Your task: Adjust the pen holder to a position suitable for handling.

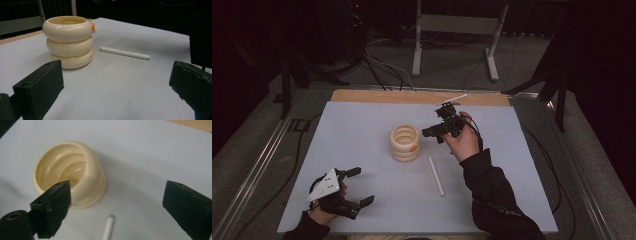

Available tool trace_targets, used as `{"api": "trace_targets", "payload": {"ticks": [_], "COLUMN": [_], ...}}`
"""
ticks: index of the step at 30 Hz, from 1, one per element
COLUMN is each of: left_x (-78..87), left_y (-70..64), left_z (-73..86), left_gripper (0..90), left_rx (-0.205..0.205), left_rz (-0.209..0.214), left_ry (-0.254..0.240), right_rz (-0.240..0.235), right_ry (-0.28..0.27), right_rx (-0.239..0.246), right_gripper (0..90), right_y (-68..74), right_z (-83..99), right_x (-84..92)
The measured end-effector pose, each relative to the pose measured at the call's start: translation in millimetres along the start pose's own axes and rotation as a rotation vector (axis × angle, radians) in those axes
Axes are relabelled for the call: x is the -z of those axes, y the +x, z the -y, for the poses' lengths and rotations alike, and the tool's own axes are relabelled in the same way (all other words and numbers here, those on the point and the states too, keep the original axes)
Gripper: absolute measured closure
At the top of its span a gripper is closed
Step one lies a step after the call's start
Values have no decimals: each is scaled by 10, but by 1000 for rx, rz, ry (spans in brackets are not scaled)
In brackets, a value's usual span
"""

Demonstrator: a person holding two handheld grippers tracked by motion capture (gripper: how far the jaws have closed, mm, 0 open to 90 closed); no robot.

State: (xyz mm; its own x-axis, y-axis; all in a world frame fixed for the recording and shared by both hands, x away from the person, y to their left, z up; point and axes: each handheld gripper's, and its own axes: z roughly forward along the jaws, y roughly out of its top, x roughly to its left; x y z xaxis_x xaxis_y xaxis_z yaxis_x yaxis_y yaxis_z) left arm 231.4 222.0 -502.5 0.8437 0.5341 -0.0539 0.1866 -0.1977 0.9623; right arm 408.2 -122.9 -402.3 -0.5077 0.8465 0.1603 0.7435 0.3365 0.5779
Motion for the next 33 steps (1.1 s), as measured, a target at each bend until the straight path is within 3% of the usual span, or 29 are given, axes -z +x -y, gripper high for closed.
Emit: {"api": "trace_targets", "payload": {"ticks": [1,10,11,12,14,23,30,33], "left_x": [0,-7,-7,-5,-4,-26,-39,-45], "left_y": [-1,9,12,17,23,30,33,31], "left_z": [0,8,10,12,10,0,-5,-6], "left_gripper": [0,0,0,0,0,0,0,0], "left_rx": [-1,1,3,4,3,-3,-4,-6], "left_rz": [0,0,-1,-2,-2,8,11,13], "left_ry": [0,1,0,1,-2,-5,-4,0], "right_rz": [-8,4,9,43,54,30,-3,14], "right_ry": [4,25,25,25,38,64,95,102], "right_rx": [5,21,21,10,14,31,-16,-25], "right_gripper": [28,13,14,13,13,14,13,14], "right_y": [1,-20,-23,-22,-21,22,89,130], "right_z": [46,231,254,294,329,494,578,607], "right_x": [14,-13,-20,-32,-49,-90,-95,-103]}}
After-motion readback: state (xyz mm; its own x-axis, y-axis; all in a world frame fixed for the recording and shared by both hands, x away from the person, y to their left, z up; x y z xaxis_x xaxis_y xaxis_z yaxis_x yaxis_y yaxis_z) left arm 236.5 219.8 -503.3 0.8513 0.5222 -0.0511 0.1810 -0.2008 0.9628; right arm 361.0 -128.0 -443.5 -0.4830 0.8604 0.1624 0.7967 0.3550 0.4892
